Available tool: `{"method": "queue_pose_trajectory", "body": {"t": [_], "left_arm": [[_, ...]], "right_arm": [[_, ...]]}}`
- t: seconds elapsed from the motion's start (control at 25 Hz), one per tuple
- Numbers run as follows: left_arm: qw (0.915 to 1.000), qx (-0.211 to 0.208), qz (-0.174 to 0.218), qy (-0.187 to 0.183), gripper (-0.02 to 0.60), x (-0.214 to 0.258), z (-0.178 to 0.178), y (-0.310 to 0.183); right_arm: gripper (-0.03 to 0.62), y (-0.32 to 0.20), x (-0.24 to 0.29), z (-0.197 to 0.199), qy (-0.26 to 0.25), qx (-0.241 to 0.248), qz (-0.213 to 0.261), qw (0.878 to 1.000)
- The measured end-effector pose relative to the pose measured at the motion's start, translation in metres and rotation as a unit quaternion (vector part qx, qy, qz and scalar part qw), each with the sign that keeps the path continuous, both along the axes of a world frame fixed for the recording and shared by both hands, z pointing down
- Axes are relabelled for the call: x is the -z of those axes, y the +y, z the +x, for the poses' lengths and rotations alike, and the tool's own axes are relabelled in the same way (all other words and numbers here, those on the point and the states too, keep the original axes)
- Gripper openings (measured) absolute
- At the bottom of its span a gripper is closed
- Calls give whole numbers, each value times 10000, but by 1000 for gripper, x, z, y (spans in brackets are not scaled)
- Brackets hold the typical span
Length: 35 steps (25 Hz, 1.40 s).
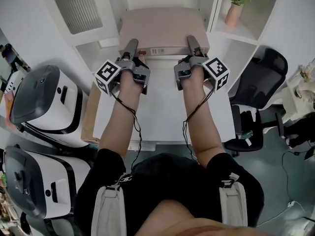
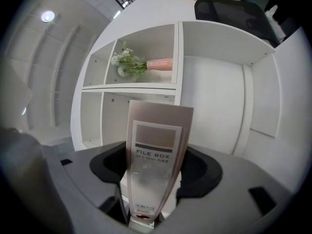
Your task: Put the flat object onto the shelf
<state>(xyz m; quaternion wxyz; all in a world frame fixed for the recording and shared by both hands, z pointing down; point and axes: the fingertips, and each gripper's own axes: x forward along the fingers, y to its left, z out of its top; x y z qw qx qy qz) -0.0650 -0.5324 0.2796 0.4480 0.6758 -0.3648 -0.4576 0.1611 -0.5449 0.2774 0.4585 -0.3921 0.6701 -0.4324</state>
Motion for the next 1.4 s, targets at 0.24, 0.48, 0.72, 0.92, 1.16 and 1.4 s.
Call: {"method": "queue_pose_trajectory", "body": {"t": [0.24,0.48,0.72,0.92,1.16,1.4], "left_arm": [[9999,15,-140,-28,295,8,0,-26],[9995,-7,-262,-175,297,14,2,-47],[9989,20,-329,-330,304,21,-1,-73],[9974,29,-474,-538,313,25,-3,-89],[9946,271,-597,-806,328,30,-6,-109],[9904,538,-784,-1003,342,29,-12,-118]], "right_arm": [[293,-26,7,-1,35,30,-155,9999],[296,-54,13,1,30,65,-211,9998],[299,-76,18,-1,113,52,-351,9993],[319,-89,23,1,489,-206,-418,9977],[345,-103,27,4,859,-507,-552,9935],[353,-107,25,2,1154,-739,-884,9866]]}}
